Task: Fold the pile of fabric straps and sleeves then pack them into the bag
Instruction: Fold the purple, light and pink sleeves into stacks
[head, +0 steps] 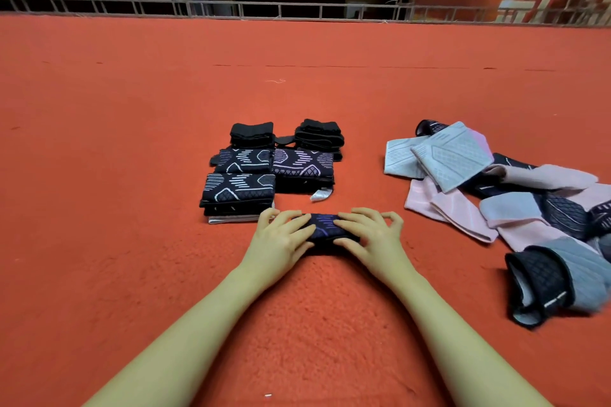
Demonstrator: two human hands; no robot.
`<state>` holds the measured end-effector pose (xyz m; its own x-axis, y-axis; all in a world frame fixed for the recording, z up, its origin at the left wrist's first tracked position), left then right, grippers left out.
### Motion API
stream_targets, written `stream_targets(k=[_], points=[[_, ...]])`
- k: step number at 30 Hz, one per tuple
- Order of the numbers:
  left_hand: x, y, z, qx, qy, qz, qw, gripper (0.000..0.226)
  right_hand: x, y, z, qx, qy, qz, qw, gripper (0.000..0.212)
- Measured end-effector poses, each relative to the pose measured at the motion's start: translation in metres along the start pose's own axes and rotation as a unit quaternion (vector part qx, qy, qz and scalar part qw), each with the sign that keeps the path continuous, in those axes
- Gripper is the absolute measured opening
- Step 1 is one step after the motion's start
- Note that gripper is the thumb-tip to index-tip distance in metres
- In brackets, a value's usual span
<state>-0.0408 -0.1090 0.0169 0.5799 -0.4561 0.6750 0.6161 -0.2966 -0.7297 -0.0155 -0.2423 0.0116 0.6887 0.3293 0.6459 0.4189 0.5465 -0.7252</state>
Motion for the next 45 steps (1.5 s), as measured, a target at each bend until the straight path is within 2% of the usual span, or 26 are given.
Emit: stream_targets(k=[5,10,15,17,20,22,25,27,29,32,37,40,43,45], points=[[0.011,-0.01,0.007,-0.019,-0.046,-0.045,0.998,0.027,0.012,-0.006,-0.004,0.027,0.048,-0.069,0.996,0.031],[0.04,-0.015,0.022,0.062,-0.028,-0.083,0.994,0.019,0.039,-0.011,-0.013,0.03,0.056,-0.102,0.993,0.033],[0.059,-0.004,0.034,0.149,-0.018,-0.092,0.984,0.009,0.07,-0.005,-0.02,-0.016,0.01,-0.117,0.993,0.03],[0.06,0.008,0.037,0.185,-0.014,-0.066,0.98,0.01,0.076,0.007,-0.023,-0.032,-0.007,-0.096,0.995,0.03],[0.055,0.031,0.031,0.219,0.009,-0.001,0.976,0.021,0.069,0.034,-0.029,-0.043,-0.028,-0.003,0.999,0.034],[0.051,0.042,0.023,0.218,0.025,0.043,0.975,0.032,0.056,0.05,-0.033,-0.052,-0.017,0.062,0.997,0.039],[0.045,0.055,0.017,0.203,0.023,0.109,0.973,0.031,0.04,0.059,-0.04,-0.062,0.015,0.12,0.991,0.047],[0.039,0.065,0.018,0.187,0.006,0.152,0.97,0.025,0.033,0.066,-0.042,-0.081,0.039,0.171,0.981,0.064],[0.027,0.076,0.021,0.158,-0.025,0.204,0.966,0.034,0.027,0.072,-0.045,-0.089,0.066,0.214,0.97,0.075],[0.012,0.083,0.022,0.121,-0.086,0.247,0.958,0.057,0.02,0.081,-0.04,-0.074,0.089,0.264,0.957,0.068],[0.014,0.075,0.023,0.117,-0.148,0.244,0.951,0.061,0.021,0.089,-0.027,-0.023,0.088,0.286,0.954,0.055],[0.01,0.08,0.027,0.105,-0.152,0.269,0.945,0.056,0.022,0.088,-0.027,-0.063,0.095,0.262,0.958,0.054],[0.007,0.083,0.028,0.081,-0.168,0.273,0.944,0.058,0.017,0.081,-0.037,-0.128,0.157,0.242,0.949,0.075],[0.004,0.08,0.03,0.066,-0.2,0.269,0.94,0.066,0.014,0.082,-0.04,-0.138,0.178,0.247,0.943,0.079]])
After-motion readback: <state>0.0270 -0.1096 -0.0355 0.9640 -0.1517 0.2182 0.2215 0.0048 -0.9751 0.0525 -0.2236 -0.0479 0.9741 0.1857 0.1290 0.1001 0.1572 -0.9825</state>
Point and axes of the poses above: each hand's wrist, its own x-axis towards the middle knuckle, its own y-axis out of the palm, z = x × y, the point moved 10 cm from there along x, towards the middle knuckle, and after that the axes turned 1 degree about -z, right-handed, at the moved point
